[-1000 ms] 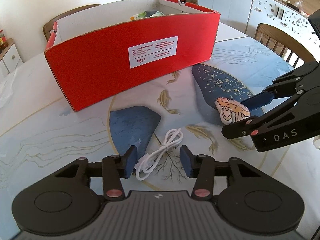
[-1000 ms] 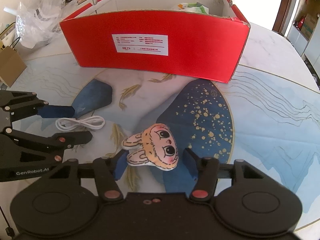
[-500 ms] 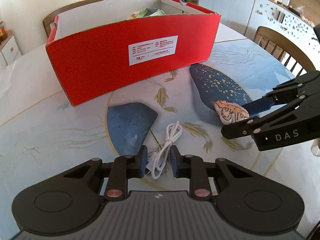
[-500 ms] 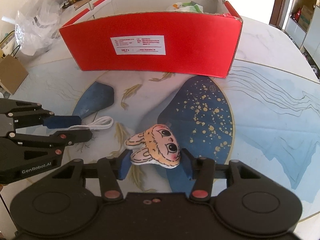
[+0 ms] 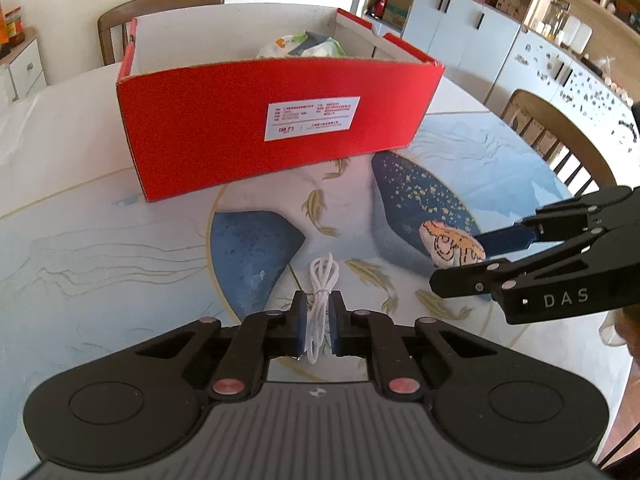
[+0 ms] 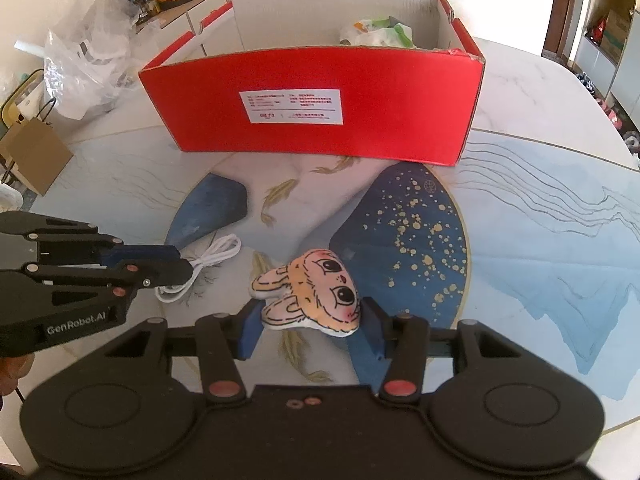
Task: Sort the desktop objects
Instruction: 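Close left tool on the white cable while right tool grasps the bunny cushion, then lift the cable and bunny cushion and carry both over the red box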
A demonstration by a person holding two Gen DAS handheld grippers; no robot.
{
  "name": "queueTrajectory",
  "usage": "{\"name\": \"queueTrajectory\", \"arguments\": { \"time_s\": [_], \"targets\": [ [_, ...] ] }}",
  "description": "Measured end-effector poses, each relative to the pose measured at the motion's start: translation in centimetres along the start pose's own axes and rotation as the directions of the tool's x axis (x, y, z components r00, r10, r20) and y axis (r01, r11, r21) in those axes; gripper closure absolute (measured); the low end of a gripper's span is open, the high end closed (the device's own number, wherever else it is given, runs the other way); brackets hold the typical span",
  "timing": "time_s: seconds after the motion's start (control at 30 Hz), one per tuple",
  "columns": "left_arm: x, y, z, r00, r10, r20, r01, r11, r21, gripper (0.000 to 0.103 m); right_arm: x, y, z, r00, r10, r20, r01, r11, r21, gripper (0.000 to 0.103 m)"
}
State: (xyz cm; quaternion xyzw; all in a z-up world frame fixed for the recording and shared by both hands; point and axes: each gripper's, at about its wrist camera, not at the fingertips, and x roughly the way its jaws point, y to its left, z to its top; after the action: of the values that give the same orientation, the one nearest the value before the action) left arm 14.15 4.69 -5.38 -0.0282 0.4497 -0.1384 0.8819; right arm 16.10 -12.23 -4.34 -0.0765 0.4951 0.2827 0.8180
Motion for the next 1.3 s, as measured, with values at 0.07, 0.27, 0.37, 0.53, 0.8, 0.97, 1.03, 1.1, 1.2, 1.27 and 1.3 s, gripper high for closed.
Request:
{"name": "queueTrajectory", "arguments": {
  "time_s": [0.07,0.27,0.37,0.53,0.8,0.97,1.03,1.1,1.2,1.27,1.3],
  "targets": [
    [-0.4,0.1,0.1,1.000,-0.005,0.007,0.005,1.000,-0.016,0.093,-0.2,0.0,0.0,1.000,0.002,0.002,-0.002,1.000,0.003,0.053],
    [-1.7,0.3,0.3,0.999,-0.020,0.040,0.022,0.998,-0.051,0.093,-1.2,-0.1,0.3,1.000,0.014,0.016,-0.014,1.000,0.017,0.053],
    [-2.5,0.4,0.4,0.998,-0.026,0.057,0.030,0.998,-0.063,0.093,-1.9,-0.2,0.6,0.999,0.025,0.031,-0.025,0.999,0.026,0.053],
    [-3.8,0.6,0.6,0.996,-0.039,0.084,0.046,0.995,-0.085,0.093,-3.1,0.1,1.3,0.998,0.032,0.051,-0.033,0.999,0.017,0.053],
    [-4.4,0.5,1.4,0.996,-0.038,0.084,0.044,0.997,-0.068,0.093,-4.9,0.0,2.5,0.996,0.039,0.085,-0.039,0.999,-0.006,0.053],
    [-2.4,0.5,1.4,0.997,-0.076,0.015,0.076,0.995,-0.071,0.093,-4.6,-0.6,2.3,0.997,0.028,0.075,-0.030,0.999,0.021,0.053],
    [-1.8,0.3,1.4,0.997,-0.073,0.002,0.073,0.996,-0.058,0.092,-4.4,-0.6,2.0,0.997,0.031,0.069,-0.033,0.999,0.025,0.053],
    [-1.1,0.4,1.5,0.997,-0.072,-0.015,0.071,0.996,-0.052,0.092,-4.3,-0.6,1.7,0.997,0.031,0.064,-0.033,0.999,0.027,0.053],
    [0.0,0.6,1.6,0.998,-0.055,-0.028,0.054,0.998,-0.035,0.081,-4.3,-0.7,1.4,0.998,0.031,0.061,-0.033,0.999,0.032,0.053],
    [0.5,0.7,1.7,0.998,-0.045,-0.037,0.044,0.999,-0.017,0.062,-4.3,-0.9,1.3,0.998,0.031,0.061,-0.033,0.999,0.037,0.053],
    [0.8,0.8,1.7,0.998,-0.049,-0.037,0.049,0.999,-0.013,0.049,-4.2,-1.0,1.3,0.998,0.031,0.061,-0.033,0.999,0.041,0.053]
  ]
}}
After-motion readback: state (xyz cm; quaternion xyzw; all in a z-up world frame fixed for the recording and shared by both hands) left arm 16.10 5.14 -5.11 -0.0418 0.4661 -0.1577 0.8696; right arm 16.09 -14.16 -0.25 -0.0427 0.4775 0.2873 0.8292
